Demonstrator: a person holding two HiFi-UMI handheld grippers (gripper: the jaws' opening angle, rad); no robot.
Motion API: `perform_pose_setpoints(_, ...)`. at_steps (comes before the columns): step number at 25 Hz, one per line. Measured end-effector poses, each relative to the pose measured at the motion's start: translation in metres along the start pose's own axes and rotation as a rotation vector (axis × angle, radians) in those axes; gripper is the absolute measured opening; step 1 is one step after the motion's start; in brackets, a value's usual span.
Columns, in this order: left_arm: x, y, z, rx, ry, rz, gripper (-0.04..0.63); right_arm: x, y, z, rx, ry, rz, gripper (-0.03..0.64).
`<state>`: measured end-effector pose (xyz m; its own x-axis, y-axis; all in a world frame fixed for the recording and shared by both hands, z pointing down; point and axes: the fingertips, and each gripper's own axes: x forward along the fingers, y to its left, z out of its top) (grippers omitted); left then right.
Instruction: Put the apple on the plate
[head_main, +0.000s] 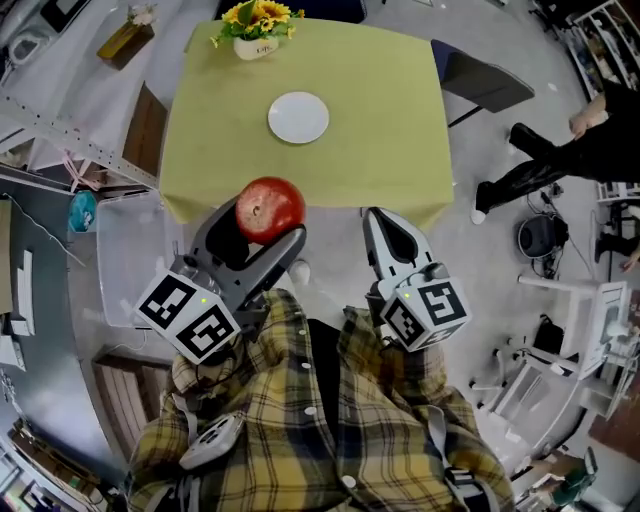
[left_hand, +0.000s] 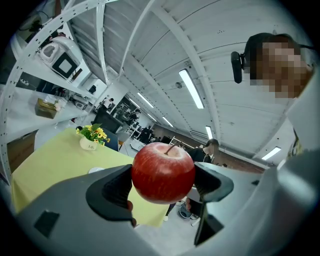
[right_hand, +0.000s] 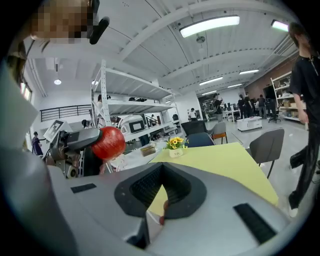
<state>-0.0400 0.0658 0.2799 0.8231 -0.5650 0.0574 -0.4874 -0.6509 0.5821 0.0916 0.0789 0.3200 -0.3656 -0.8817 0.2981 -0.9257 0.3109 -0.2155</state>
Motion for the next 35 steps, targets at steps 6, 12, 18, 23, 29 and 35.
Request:
perform_pose_setpoints(6,0.01,0.003,-0.002,-0.001,0.01,0.017,0.394,0.003,-0.012,-0.005,0.016,0.01,0.008,-0.003)
perform_pose_setpoints(12,0.026,0.014,0.003,-0.003,0.023,0.003,0.394,0.014,-0.024,-0.004,0.027,0.015,-0.015,-0.003)
perform_pose_setpoints(18,0.052,0.039,0.02,-0.015,0.027,-0.021,0.394,0.043,-0.038,0.007,0.021,0.024,-0.041,-0.003)
perform_pose_setpoints(23,0.078,0.069,0.039,-0.026,0.034,-0.028,0.394,0.081,-0.052,0.018,0.02,0.042,-0.052,-0.003)
perform_pose_setpoints(29,0.11,0.108,0.065,-0.018,0.054,-0.03,0.394,0.135,-0.068,0.032,0.015,0.059,-0.052,-0.003)
perform_pose_setpoints(35,0.136,0.144,0.092,-0.029,0.065,-0.034,0.394,0.185,-0.079,0.051,0.012,0.07,-0.051,-0.003)
